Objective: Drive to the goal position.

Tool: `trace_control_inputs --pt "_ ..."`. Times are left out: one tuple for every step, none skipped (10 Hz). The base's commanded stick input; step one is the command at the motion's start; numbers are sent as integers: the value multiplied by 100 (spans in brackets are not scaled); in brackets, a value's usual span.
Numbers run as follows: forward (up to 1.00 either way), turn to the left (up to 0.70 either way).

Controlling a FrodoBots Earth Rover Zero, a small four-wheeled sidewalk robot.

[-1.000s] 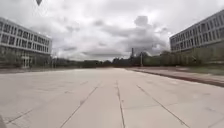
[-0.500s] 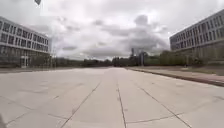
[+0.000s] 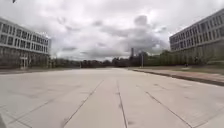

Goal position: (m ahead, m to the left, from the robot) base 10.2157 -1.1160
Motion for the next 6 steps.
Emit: trace_control_inputs --pt "70 0" --pt "70 0" --pt "70 0" --pt "70 0" --pt "70 0" --pt "70 0"
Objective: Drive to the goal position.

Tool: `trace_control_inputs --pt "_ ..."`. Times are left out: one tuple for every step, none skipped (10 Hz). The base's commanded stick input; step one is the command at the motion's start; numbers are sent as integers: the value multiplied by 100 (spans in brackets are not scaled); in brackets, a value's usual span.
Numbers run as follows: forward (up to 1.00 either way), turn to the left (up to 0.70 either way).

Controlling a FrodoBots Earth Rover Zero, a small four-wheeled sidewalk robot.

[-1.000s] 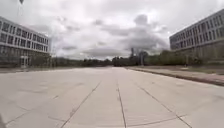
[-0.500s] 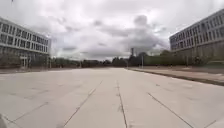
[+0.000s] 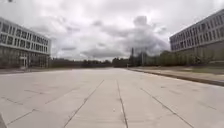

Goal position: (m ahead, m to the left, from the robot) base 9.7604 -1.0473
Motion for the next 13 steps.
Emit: trace_control_inputs --pt "70 0" --pt "70 0" --pt "70 0" --pt "70 0" --pt "70 0" --pt "70 0" --pt "70 0" --pt "70 0" --pt "70 0" --pt "70 0" --pt "70 0" --pt "70 0" --pt "70 0"
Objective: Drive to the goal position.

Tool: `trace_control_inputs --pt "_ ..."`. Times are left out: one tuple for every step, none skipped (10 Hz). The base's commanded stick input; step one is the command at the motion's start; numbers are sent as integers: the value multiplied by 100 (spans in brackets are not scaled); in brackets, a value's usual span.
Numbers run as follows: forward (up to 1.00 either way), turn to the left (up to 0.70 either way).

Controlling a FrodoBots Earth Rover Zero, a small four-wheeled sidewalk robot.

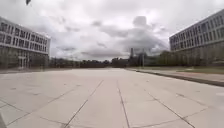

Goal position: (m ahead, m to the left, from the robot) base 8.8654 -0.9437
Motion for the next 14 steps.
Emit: trace_control_inputs --pt "70 0" --pt "70 0" --pt "70 0" --pt "70 0" --pt "70 0" --pt "70 0" --pt "70 0" --pt "70 0" --pt "70 0" --pt "70 0" --pt "70 0" --pt "70 0" --pt "70 0" --pt "70 0"
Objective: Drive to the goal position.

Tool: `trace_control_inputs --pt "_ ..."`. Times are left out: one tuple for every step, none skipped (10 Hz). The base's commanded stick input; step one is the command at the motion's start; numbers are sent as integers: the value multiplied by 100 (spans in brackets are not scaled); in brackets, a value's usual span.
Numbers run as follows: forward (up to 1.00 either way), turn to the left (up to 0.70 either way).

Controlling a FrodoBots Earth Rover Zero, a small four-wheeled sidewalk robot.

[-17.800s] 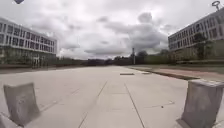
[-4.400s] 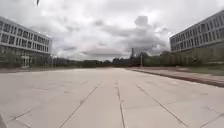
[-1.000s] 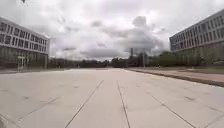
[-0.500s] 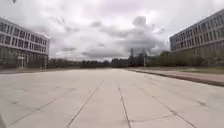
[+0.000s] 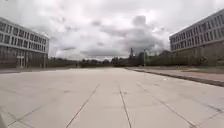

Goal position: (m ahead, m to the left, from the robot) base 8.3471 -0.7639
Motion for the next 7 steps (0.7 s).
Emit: trace_control_inputs --pt "70 0" --pt "70 0" --pt "70 0" --pt "70 0" --pt "70 0" --pt "70 0" --pt "70 0"
